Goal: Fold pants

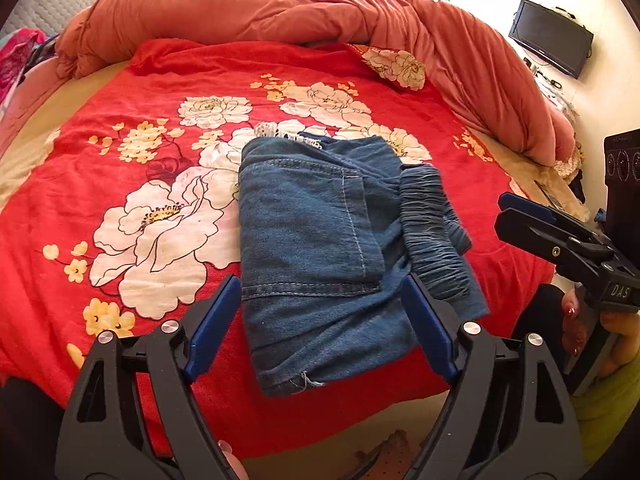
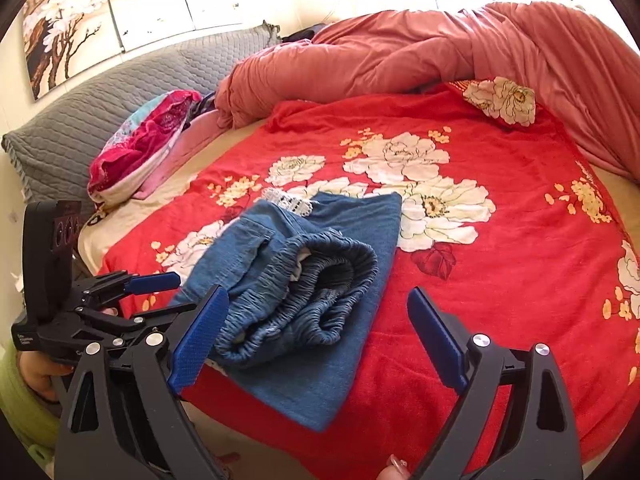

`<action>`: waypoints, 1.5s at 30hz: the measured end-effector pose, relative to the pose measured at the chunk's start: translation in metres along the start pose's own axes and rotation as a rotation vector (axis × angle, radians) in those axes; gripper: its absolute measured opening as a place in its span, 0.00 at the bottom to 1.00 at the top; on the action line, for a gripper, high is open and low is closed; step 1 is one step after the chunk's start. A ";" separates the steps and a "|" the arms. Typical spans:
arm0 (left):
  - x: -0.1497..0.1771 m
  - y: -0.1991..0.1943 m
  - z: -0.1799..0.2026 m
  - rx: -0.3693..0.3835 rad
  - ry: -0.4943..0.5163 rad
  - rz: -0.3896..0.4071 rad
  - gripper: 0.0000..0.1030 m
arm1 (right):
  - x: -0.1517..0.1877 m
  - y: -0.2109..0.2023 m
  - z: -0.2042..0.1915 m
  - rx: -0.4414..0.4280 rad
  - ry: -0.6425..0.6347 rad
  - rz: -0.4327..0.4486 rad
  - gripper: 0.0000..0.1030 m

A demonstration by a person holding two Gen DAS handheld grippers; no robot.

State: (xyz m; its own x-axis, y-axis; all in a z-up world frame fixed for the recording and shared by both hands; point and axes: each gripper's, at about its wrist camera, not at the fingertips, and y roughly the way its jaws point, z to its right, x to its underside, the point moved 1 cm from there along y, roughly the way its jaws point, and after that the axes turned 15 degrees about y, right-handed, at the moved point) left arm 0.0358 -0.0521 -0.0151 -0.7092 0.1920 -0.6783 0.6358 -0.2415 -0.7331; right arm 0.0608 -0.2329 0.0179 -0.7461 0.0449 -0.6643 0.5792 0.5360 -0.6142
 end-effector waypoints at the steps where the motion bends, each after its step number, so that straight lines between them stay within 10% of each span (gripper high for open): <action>1: -0.001 -0.003 0.001 0.002 0.002 0.007 0.73 | -0.001 -0.002 -0.002 0.000 0.000 0.008 0.89; 19: -0.004 -0.011 -0.026 -0.045 -0.044 0.038 0.90 | -0.014 0.003 -0.006 0.035 0.038 0.026 0.94; 39: -0.001 0.039 -0.042 0.021 -0.100 -0.033 0.90 | -0.014 0.080 0.032 -0.053 0.254 -0.203 0.95; 45: -0.004 0.046 -0.040 0.077 -0.100 -0.030 0.76 | -0.020 0.093 0.036 -0.092 0.277 -0.229 0.96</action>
State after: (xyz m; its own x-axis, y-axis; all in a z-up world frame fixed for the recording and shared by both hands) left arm 0.0798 -0.0260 -0.0481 -0.7570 0.1057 -0.6448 0.5910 -0.3102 -0.7446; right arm 0.1419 -0.2141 -0.0410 -0.9208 0.1347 -0.3660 0.3644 0.6318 -0.6841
